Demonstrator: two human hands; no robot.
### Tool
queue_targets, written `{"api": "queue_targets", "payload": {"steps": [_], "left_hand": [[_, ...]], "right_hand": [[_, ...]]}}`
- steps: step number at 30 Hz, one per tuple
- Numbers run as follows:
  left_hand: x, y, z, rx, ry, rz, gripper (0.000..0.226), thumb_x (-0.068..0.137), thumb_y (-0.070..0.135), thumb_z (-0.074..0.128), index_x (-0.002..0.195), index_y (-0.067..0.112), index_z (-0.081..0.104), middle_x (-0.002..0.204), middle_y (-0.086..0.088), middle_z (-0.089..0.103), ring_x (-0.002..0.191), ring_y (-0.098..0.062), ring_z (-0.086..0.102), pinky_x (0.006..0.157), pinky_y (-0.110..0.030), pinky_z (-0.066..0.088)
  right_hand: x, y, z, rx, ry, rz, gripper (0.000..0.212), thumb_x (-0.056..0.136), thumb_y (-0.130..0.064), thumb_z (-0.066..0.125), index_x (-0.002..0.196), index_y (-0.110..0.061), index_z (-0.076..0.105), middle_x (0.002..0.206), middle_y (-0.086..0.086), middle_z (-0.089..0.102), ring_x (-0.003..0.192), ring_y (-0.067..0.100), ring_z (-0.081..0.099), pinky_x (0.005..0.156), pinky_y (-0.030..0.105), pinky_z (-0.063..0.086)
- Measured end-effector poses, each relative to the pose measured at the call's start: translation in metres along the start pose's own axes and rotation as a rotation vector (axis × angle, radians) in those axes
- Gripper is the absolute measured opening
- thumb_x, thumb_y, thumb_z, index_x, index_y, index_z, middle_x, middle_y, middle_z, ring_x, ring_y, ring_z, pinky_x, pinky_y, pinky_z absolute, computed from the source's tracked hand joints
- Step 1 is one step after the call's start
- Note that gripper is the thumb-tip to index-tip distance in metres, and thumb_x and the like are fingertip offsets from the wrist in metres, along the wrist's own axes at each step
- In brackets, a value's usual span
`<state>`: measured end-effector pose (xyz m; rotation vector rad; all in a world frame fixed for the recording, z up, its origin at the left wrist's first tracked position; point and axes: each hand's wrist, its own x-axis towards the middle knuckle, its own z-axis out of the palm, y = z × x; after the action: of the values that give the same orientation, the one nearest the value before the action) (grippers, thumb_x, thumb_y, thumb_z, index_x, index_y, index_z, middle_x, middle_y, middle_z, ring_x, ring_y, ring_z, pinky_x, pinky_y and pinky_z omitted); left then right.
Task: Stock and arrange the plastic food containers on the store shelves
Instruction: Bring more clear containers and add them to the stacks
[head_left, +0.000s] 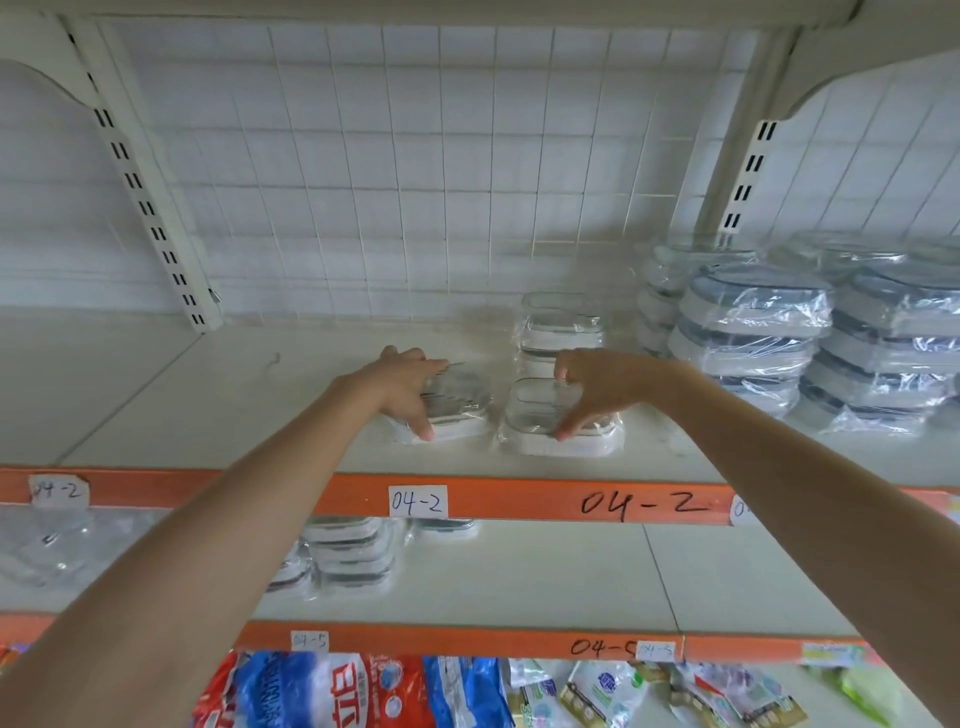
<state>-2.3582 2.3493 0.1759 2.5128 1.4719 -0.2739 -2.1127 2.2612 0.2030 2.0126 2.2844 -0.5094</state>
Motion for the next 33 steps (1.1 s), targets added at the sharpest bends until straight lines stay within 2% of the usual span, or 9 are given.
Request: {"api": "queue_targets", "payload": {"steps": [3,5,7,10,13,18,23,27,33], "left_hand": [[0.005,0.008,-0.003,-0.039,0.041,0.014,0.104,0.065,0.030,0.085,0.149,0.022,0.024,0.145,-0.005,0.037,0.132,-0.029,0.028,0.106,-0.039,0.034],[0.009,0.013,-0.003,-0.068,0.086,0.022,0.092,0.064,0.029,0.085,0.141,0.014,0.038,0.138,-0.007,0.046,0.127,-0.028,0.036,0.103,-0.038,0.038],[0.012,0.018,-0.003,-0.094,0.106,0.035,0.082,0.062,0.026,0.086,0.132,0.011,0.047,0.133,-0.008,0.053,0.121,-0.027,0.044,0.099,-0.037,0.042],[0.015,0.027,-0.008,-0.054,0.069,0.094,0.094,0.061,0.030,0.087,0.142,0.013,0.041,0.142,-0.006,0.047,0.127,-0.022,0.045,0.105,-0.030,0.038],[0.016,0.039,-0.008,-0.016,0.051,0.161,0.104,0.060,0.034,0.087,0.147,0.017,0.032,0.148,-0.004,0.041,0.133,-0.020,0.040,0.108,-0.028,0.032],[0.027,0.059,-0.006,0.019,0.071,0.184,0.107,0.060,0.032,0.087,0.149,0.018,0.028,0.149,-0.004,0.039,0.134,-0.020,0.039,0.110,-0.030,0.032],[0.035,0.062,-0.006,0.020,0.059,0.175,0.110,0.060,0.033,0.088,0.149,0.023,0.024,0.148,-0.006,0.040,0.134,-0.022,0.038,0.109,-0.031,0.033],[0.036,0.064,-0.003,0.025,0.060,0.191,0.111,0.060,0.034,0.087,0.150,0.024,0.023,0.148,-0.005,0.040,0.133,-0.024,0.037,0.108,-0.033,0.033],[0.032,0.074,0.003,0.053,0.079,0.234,0.110,0.066,0.031,0.084,0.151,0.017,0.016,0.155,-0.003,0.025,0.140,-0.022,0.023,0.112,-0.036,0.028]], "right_hand": [[-0.006,0.001,-0.025,0.059,0.116,-0.043,0.078,0.066,-0.045,0.081,0.127,-0.015,0.045,0.127,0.001,0.049,0.105,0.013,0.043,0.087,0.024,0.033],[-0.006,0.002,-0.043,0.090,0.260,-0.049,0.074,0.064,-0.044,0.082,0.122,-0.014,0.047,0.118,0.001,0.050,0.101,0.015,0.045,0.080,0.025,0.033],[0.000,0.005,-0.055,0.120,0.390,-0.040,0.075,0.065,-0.043,0.082,0.123,-0.013,0.046,0.117,0.001,0.047,0.105,0.017,0.043,0.083,0.025,0.033],[0.016,0.011,-0.058,0.100,0.494,0.001,0.077,0.067,-0.040,0.081,0.128,-0.014,0.043,0.131,0.006,0.042,0.124,0.023,0.035,0.098,0.033,0.033],[0.033,0.019,-0.064,0.053,0.546,0.052,0.078,0.067,-0.039,0.082,0.130,-0.014,0.042,0.134,0.007,0.041,0.127,0.026,0.032,0.101,0.039,0.034],[0.060,0.034,-0.081,-0.001,0.480,0.070,0.078,0.069,-0.034,0.081,0.132,-0.009,0.043,0.135,0.011,0.043,0.128,0.029,0.035,0.101,0.033,0.031],[0.076,0.038,-0.077,-0.148,0.234,0.074,0.064,0.089,-0.041,0.060,0.136,-0.002,0.042,0.140,0.014,0.044,0.128,0.031,0.041,0.106,0.036,0.030],[0.081,0.040,-0.077,-0.214,0.220,0.093,0.061,0.092,-0.043,0.054,0.136,-0.003,0.042,0.142,0.019,0.037,0.129,0.035,0.038,0.106,0.039,0.032],[0.080,0.039,-0.074,-0.309,0.265,0.123,0.056,0.091,-0.049,0.050,0.137,-0.018,0.042,0.139,0.008,0.038,0.126,0.031,0.037,0.102,0.044,0.037]]}}
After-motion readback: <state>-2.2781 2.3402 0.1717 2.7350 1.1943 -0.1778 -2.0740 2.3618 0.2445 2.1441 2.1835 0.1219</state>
